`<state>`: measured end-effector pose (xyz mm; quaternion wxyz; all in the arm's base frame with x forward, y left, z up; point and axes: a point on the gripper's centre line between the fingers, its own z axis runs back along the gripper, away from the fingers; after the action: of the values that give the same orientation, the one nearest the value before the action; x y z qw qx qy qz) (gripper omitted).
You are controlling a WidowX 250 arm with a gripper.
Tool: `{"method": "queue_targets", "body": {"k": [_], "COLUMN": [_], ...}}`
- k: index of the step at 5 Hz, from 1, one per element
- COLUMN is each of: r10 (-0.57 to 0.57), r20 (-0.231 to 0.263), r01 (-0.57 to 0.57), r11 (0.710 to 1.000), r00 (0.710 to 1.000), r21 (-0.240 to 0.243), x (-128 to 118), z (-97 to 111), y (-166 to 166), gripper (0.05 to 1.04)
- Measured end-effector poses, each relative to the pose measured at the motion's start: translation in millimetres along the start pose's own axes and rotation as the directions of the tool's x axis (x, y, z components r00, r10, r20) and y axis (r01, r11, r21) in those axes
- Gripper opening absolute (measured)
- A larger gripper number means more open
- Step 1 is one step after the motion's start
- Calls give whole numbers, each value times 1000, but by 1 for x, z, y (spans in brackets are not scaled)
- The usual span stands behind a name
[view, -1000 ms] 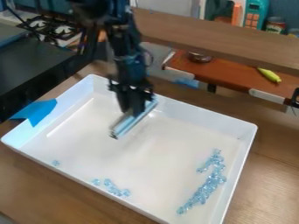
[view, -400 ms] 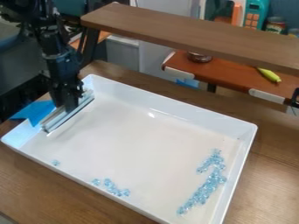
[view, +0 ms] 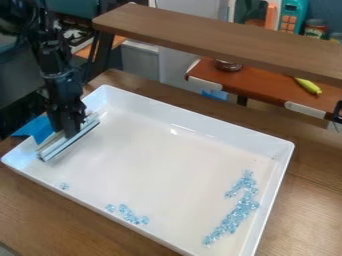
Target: Sweep into pile
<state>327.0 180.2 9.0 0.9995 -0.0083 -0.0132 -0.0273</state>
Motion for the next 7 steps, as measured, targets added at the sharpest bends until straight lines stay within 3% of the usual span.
{"method": "queue_targets", "body": {"k": [4, 7], "r10": [7, -4], "r20": [-79, -50], "r01": [-11, 1], "r11": [998, 998], "r00": [997, 999], "r21": [-60, -55], "x": [-23, -21], "z": [-16, -19], "y": [-41, -82], "gripper": [338, 338]}}
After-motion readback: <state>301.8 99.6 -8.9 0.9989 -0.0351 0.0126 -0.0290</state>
